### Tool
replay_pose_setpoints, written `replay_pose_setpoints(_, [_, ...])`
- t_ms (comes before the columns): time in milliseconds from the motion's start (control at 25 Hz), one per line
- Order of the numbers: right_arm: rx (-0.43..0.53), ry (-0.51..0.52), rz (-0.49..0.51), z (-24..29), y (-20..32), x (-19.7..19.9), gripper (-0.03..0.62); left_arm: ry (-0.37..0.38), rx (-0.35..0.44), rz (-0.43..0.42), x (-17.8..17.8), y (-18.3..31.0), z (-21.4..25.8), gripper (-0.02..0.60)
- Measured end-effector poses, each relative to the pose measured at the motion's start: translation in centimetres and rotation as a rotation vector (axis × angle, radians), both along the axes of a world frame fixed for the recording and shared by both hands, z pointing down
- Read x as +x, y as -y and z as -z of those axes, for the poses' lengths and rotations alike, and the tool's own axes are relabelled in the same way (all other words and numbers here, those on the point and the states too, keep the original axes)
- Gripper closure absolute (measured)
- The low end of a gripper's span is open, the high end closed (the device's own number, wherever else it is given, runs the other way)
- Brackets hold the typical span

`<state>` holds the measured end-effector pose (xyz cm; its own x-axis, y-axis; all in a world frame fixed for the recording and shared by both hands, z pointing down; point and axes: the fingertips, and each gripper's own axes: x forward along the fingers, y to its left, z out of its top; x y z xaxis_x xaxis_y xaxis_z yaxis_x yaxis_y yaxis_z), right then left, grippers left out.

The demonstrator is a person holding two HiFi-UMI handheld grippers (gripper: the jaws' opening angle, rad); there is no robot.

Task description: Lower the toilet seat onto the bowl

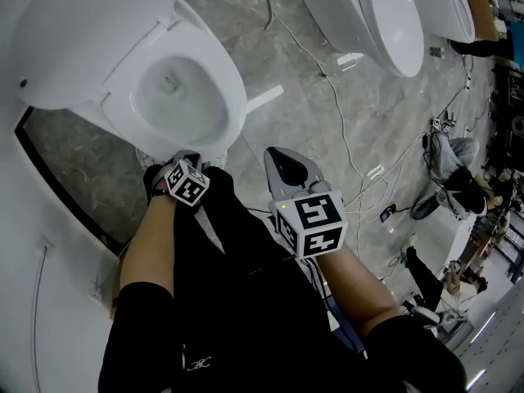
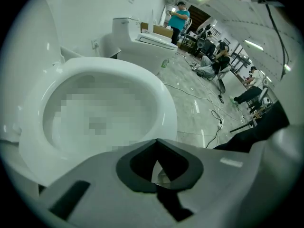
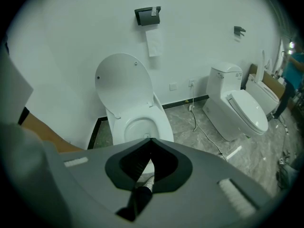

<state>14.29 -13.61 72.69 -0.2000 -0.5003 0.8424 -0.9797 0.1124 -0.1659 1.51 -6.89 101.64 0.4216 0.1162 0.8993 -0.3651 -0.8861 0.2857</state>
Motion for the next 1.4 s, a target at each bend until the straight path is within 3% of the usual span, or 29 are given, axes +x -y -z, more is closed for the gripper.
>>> replay_pose_setpoints(240, [0.026,0.009,0.005,1.8,0.3,-0.7,0.585,0.079,-0.033,0.24,-1.0,1.6,1.8,0.572])
replay_pose_setpoints(440, [0.059,0.016,0.003,3.8,0.7,-1.2,0.585,-0.026,-0.03,0.428,-1.0,4.3,8.3,0.572])
replay_pose_setpoints(720, [0.136,0.033,0.043,8.4,1.9,-3.4,0.585,-0.135,0.042,0.55,-1.8,7.7,21.8,0.572])
replay_pose_setpoints(920, [0.22,0.054,0.056,12.7,3.8,-5.0,0.585,-0.236,0.151,0.589,-1.4,10.5,32.3,0.572])
replay_pose_setpoints(1080, [0.291,0.092,-0.01,16.6,5.5,-5.5,0.585,-0.333,0.301,0.64,-1.3,13.2,40.5,0.572])
replay_pose_setpoints(1240, [0.446,0.108,-0.014,22.6,8.4,-7.4,0.585,-0.429,0.452,0.689,-1.8,15.9,49.0,0.572])
replay_pose_setpoints(1400, [0.592,0.126,0.02,28.7,10.1,-9.8,0.586,-0.5,0.554,0.714,-3.5,17.1,56.3,0.572])
